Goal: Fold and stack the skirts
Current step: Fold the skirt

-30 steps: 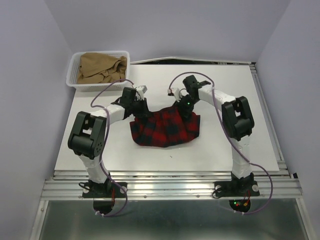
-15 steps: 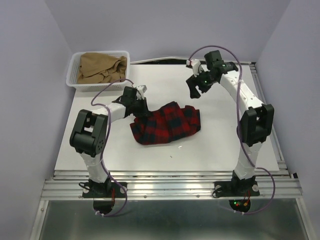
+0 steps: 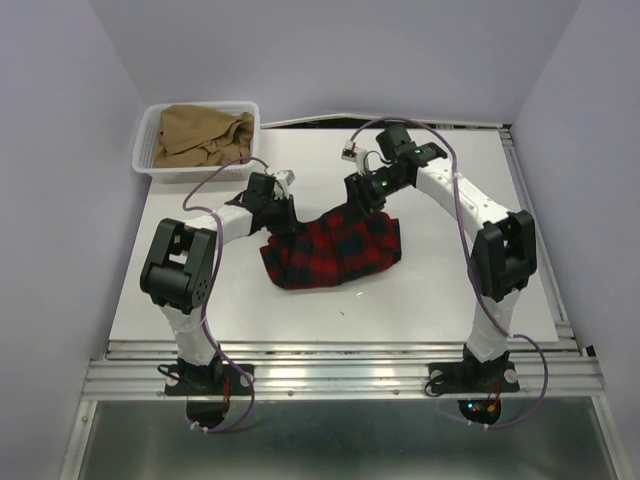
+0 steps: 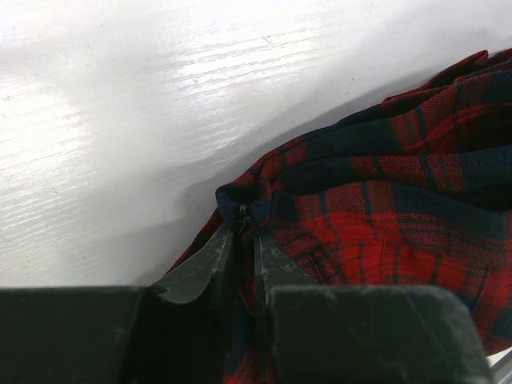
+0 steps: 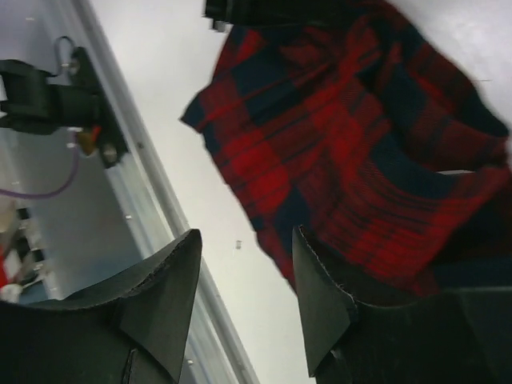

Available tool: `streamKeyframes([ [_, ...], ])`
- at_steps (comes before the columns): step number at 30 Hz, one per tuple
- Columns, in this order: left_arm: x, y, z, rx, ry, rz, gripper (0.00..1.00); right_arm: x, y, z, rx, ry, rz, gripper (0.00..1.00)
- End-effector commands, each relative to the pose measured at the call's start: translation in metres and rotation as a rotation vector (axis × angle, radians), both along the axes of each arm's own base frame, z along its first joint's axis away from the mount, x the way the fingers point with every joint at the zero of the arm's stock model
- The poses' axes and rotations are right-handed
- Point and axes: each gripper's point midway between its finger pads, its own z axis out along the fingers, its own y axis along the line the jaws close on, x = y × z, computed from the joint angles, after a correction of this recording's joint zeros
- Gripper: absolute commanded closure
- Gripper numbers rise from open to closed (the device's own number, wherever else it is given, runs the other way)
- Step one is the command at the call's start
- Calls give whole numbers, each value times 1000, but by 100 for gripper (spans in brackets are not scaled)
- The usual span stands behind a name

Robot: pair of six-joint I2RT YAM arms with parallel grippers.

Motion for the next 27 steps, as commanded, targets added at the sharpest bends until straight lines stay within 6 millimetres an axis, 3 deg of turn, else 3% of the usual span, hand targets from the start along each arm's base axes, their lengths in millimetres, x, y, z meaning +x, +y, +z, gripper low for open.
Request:
streamKeyframes([
  [1, 9, 1, 7, 25, -30, 3, 100, -25, 38, 35, 234, 125, 66, 45],
  [3, 10, 1, 9, 28, -38, 3, 100, -43, 58, 24, 242, 185, 88, 45],
  [4, 10, 1, 9, 30, -39, 5, 100, -39, 60, 27, 253, 164, 84, 45],
  [5, 6, 4, 6, 40, -20, 6, 100, -44, 68, 19, 248, 161, 93, 45],
  [7, 4, 6, 4, 49, -17, 9, 100, -35, 68, 1, 215, 162, 25, 46],
  [9, 1, 7, 0, 55, -10, 9, 100, -33, 60, -30, 138, 171, -19, 50],
  [11, 0, 8, -1, 60, -10, 7, 99, -16, 34, -63, 70, 189, -131, 50],
  [16, -3, 8, -7, 56, 5, 3, 95, 14, -2, -112, 27, 245, -264, 50],
  [20, -6, 8, -11, 57, 19, -1, 87, 13, -14, -178, -79, 357, -316, 52],
  [24, -13, 8, -9, 31, 27, -7, 74, 18, -19, -209, -140, 383, -342, 52],
  [27, -14, 6, -4, 4, 8, -12, 64, 30, -21, -210, -169, 339, -346, 53],
])
